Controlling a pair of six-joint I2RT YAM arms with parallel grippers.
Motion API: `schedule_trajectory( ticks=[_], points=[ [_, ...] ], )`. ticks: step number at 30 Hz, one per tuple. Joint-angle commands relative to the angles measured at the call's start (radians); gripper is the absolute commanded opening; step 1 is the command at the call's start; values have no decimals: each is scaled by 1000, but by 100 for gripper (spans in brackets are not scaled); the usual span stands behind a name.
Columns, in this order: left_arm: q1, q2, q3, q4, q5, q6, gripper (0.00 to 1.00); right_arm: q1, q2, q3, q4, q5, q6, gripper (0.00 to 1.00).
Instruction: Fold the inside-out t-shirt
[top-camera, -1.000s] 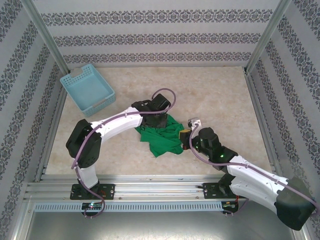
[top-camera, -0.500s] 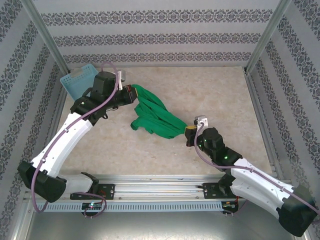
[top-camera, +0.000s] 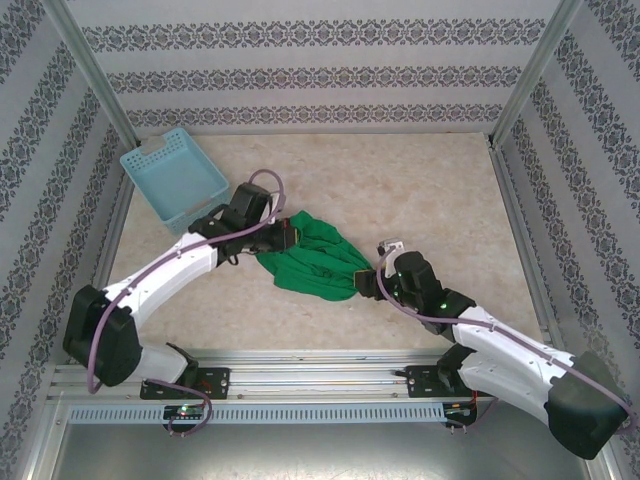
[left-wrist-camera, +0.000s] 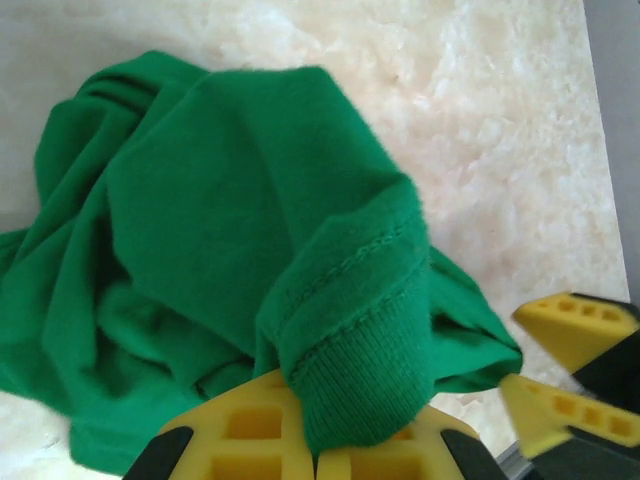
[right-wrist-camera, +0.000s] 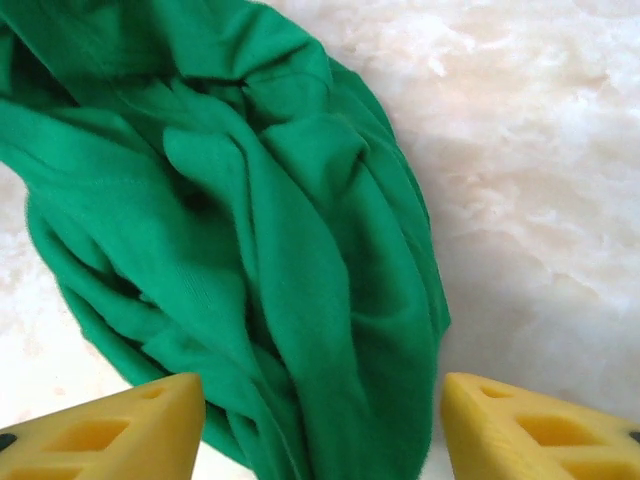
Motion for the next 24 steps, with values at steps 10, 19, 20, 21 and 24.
schedule_trajectory(
  ticks=[10, 19, 20, 21, 24],
  points=[
    [-1, -241, -307, 294, 103, -39, 0, 31, 443, 436, -189, -63, -39, 68],
    [-1, -241, -306, 286, 88, -25, 0, 79, 644, 583, -260, 5, -73, 61],
    [-1, -242, -303, 286, 88, -23, 0, 81, 663, 596, -266, 13, -81, 58],
    [0, -242, -301, 286, 89, -21, 0, 83, 677, 607, -275, 19, -87, 55],
    [-1, -246, -300, 293, 94, -17, 0, 82, 708, 642, -297, 56, -100, 39]
  ],
)
